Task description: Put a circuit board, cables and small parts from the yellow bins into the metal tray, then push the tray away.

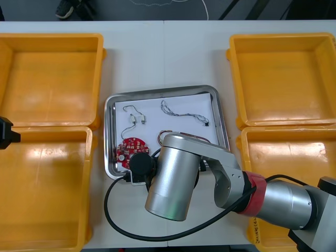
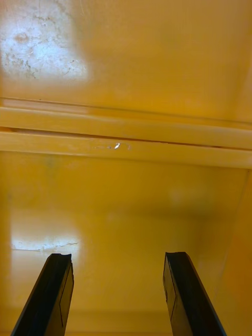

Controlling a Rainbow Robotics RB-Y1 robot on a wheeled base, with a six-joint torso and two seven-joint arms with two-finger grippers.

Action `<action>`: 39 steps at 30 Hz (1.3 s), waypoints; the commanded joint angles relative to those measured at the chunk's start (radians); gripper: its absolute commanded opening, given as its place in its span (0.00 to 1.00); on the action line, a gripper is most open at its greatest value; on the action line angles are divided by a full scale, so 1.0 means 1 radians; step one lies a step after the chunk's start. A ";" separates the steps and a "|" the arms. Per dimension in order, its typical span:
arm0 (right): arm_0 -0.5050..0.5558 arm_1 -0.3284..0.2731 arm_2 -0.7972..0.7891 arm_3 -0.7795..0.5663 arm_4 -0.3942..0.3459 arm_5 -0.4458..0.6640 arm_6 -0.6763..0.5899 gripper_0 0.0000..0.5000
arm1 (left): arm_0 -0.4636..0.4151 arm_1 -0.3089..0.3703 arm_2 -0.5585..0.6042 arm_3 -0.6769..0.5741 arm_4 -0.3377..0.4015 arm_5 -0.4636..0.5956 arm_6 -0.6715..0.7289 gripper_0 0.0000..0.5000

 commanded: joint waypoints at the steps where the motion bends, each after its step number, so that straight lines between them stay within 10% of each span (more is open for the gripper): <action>1: 0.008 0.022 -0.017 0.003 0.006 0.011 0.024 0.00 | 0.017 0.049 0.027 -0.036 -0.006 0.006 -0.016 1.00; 39: -0.077 -0.007 -0.190 0.012 -0.077 0.048 0.020 0.00 | 0.017 0.049 0.027 -0.036 -0.006 0.006 -0.016 1.00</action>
